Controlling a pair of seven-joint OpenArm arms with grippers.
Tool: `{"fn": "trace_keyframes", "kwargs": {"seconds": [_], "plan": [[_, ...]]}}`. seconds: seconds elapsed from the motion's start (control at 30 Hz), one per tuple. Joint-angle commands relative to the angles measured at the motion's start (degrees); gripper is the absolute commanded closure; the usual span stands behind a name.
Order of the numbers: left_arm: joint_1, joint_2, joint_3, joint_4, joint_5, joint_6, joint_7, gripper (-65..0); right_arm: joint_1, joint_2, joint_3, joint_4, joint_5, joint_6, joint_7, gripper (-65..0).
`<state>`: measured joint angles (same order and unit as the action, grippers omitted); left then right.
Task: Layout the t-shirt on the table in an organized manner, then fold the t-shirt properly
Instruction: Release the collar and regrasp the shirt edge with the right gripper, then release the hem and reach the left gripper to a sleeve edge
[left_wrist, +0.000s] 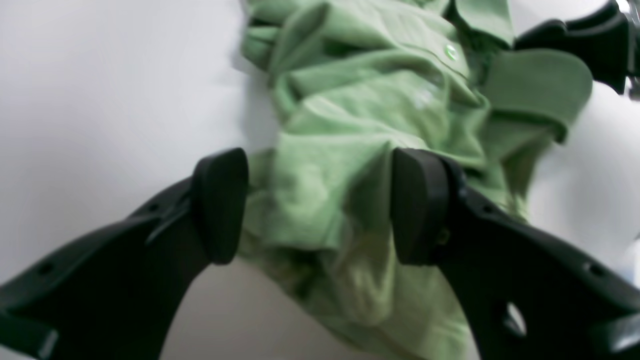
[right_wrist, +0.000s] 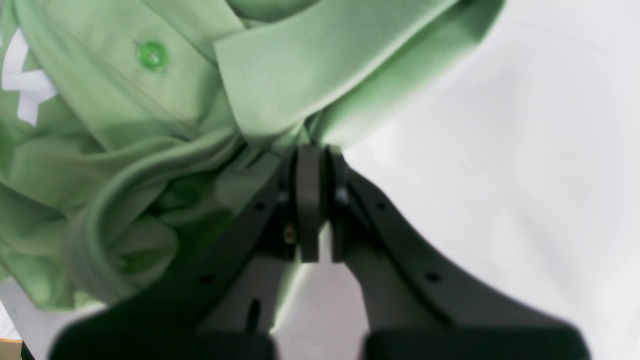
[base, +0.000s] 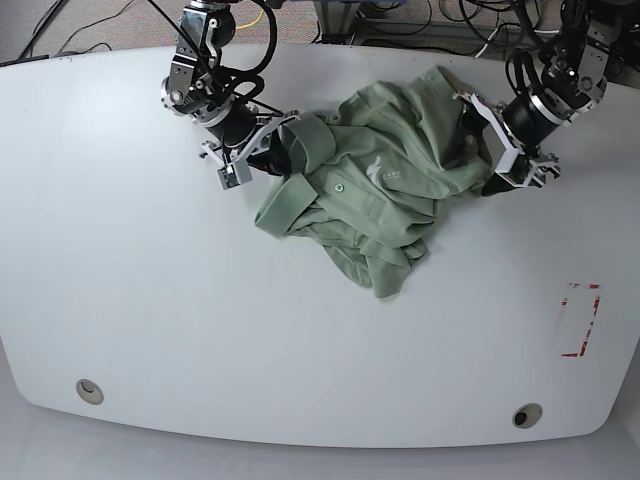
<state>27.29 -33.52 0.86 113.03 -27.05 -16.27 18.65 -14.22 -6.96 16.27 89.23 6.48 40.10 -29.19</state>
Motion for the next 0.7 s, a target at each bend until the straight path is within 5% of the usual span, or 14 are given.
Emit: {"fn": "trace_keyframes", "kwargs": {"seconds": [0.0,0.3,0.67], "plan": [[-0.69,-0.64,-1.61,1.21,-0.51,0.32,-1.38,-41.5,-0.51,0.06,-0.05,0.31,-2.04,-0.1,-3.65,-0.2],[-4.56,3.85,-8.91,0.42,-0.42,0.32,-1.03,-41.9,-2.71,2.17,0.04,4.7,-2.04,-0.1,-3.82,0.0],[-12.65,7.89,-3.37,-3.19,-0.34,0.32,-0.41,-41.9,-4.99,4.19,0.12,9.19,-2.13,-0.1,-3.91,0.0]]}}
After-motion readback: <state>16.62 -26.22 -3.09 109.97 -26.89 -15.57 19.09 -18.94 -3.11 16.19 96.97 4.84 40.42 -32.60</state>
